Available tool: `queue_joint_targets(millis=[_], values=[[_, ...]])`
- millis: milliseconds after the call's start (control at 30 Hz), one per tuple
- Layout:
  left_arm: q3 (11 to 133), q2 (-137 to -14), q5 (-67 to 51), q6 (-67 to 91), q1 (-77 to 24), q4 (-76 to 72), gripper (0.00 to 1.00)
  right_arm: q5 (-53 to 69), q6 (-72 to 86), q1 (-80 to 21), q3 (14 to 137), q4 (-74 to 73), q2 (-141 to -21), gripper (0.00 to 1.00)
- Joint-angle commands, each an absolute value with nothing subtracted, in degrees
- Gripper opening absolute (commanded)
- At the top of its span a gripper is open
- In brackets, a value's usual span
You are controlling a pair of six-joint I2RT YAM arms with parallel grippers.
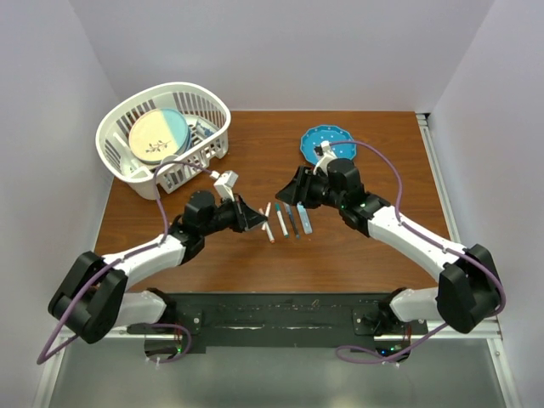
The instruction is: Insert the pens into the pen caps
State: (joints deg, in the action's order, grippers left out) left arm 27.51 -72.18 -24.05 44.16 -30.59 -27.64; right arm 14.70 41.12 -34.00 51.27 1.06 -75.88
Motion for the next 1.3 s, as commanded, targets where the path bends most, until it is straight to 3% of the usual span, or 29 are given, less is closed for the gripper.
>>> queue_joint_targets(millis=[0,167,533,600,667,700,767,900,1033,1167,1267], values=[[28.7,-74.2,-27.7,49.0,-32.3,-39.4,0.00,13.0,44.0,-35.5,50.6,4.8,-74.4,0.55],[29.5,-74.1,-27.1,50.1,-33.1,-41.0,0.00,6.2,44.6,-36.4,49.9,2.3,-72.3,0.49],[30.3,-73.1,-25.1,51.6,-34.6,-42.8,0.00,5.9,45.1,-41.0,52.0,1.5,-74.2,0.42],[30.6,-73.0,-25.0,51.5,-34.6,-42.6,0.00,5.6,44.8,-42.0,52.6,1.3,-74.4,0.29],[31.0,-72.9,-25.3,50.6,-34.7,-41.8,0.00,4.9,44.5,-42.4,52.6,1.7,-73.8,0.04],[31.2,-72.9,-25.7,50.2,-34.7,-41.6,0.00,4.7,44.1,-42.5,52.8,1.8,-73.3,0.00],[31.3,-72.9,-27.6,48.4,-34.7,-40.6,0.00,4.6,43.7,-42.5,53.3,1.8,-72.8,0.00],[30.3,-72.4,-30.1,47.1,-34.7,-40.2,0.20,5.7,43.1,-42.5,53.9,2.3,-71.6,0.00],[30.8,-73.3,-31.9,47.0,-34.7,-40.6,0.28,7.0,43.9,-42.6,53.6,3.6,-71.5,0.00],[31.6,-74.4,-32.7,46.6,-34.7,-40.6,0.29,7.0,43.9,-43.2,53.6,3.9,-71.6,0.00],[31.6,-74.5,-33.0,46.5,-34.6,-40.8,0.20,6.3,43.5,-43.4,53.6,3.4,-71.2,0.00]])
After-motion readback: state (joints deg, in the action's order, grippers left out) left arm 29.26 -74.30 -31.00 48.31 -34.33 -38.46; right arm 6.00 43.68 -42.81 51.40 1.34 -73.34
